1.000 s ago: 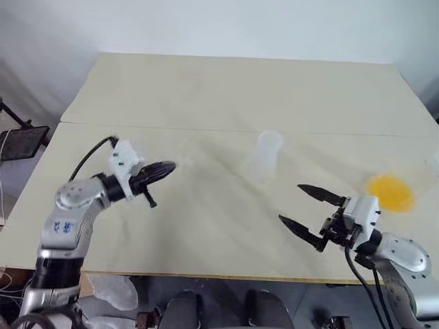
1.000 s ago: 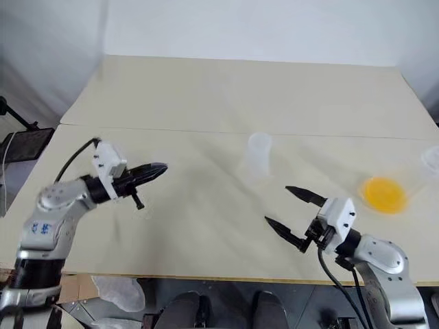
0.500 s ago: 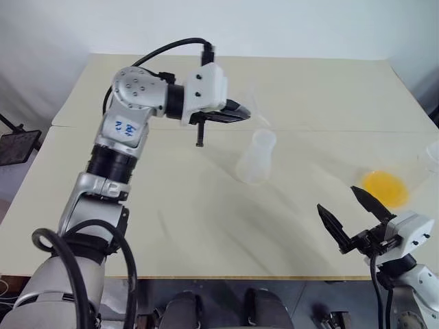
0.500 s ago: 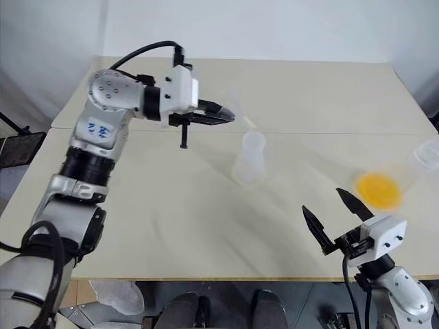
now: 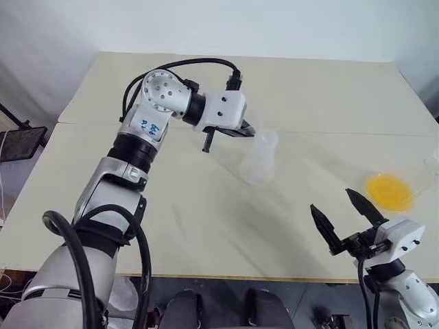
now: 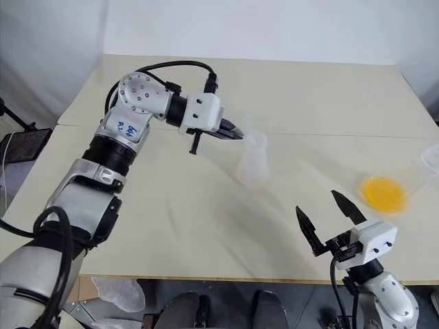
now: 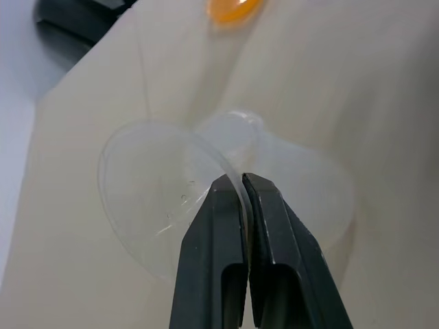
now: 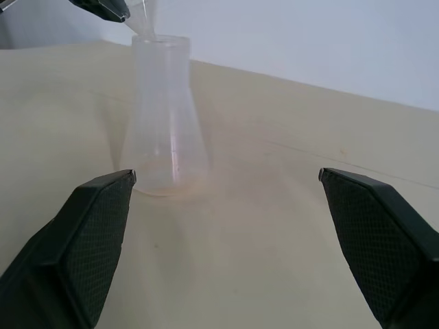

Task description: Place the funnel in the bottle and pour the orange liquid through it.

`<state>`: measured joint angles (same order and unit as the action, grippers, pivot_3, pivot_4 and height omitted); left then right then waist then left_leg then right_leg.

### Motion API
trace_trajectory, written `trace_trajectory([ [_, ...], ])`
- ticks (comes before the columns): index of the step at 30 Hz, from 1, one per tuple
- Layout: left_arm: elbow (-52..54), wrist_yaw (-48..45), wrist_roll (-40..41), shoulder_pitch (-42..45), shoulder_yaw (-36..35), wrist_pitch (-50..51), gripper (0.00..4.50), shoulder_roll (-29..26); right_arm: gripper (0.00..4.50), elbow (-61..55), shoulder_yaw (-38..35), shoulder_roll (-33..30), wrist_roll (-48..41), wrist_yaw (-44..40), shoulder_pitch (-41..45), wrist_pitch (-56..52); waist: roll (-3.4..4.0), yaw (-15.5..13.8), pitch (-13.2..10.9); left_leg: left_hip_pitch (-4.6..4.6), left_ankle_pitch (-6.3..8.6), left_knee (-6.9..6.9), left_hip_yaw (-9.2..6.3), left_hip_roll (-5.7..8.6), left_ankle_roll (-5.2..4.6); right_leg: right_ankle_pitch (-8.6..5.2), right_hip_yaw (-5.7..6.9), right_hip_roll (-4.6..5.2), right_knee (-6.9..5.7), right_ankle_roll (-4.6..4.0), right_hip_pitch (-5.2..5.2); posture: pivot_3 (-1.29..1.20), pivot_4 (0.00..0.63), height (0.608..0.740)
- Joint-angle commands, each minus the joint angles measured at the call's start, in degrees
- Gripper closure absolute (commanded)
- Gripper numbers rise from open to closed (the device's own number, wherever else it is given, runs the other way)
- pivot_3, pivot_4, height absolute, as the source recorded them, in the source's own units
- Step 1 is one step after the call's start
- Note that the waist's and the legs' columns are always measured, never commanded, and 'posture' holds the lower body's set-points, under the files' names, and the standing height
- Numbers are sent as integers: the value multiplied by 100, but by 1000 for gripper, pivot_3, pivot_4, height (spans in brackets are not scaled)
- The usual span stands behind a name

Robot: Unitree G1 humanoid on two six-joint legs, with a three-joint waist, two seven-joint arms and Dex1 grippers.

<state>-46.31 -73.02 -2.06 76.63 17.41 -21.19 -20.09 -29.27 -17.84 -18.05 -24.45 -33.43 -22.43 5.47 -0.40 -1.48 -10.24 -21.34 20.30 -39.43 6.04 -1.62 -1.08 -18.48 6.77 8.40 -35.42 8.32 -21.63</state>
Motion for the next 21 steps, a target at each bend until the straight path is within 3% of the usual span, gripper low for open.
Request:
trace_trajectory([
  [1,-142,-42,24,319,-74,93,3983,179,0,-257,101,107,14,113,-41,178,0,2,0,0,0,0,0,0,0,0,0,0,0,0,0,0,150,740],
  [8,-172,-96,306,344,-392,447,1817,374,0,-214,251,182,88,190,-41,259,0,11,0,0,0,0,-1,-1,0,0,0,0,-1,0,-1,0,150,740],
  [13,308,-138,779,-167,-842,1672,171,132,0,-82,117,187,6,373,258,282,1,33,1,2,0,-1,-1,-3,0,0,-1,0,-3,0,-2,0,150,740],
  [21,2173,16,1619,-2302,-1746,2601,38,-738,0,51,-697,167,-599,847,575,142,6,130,2,5,0,-6,-58,-8,0,0,-3,0,-22,-1,-4,0,150,740],
])
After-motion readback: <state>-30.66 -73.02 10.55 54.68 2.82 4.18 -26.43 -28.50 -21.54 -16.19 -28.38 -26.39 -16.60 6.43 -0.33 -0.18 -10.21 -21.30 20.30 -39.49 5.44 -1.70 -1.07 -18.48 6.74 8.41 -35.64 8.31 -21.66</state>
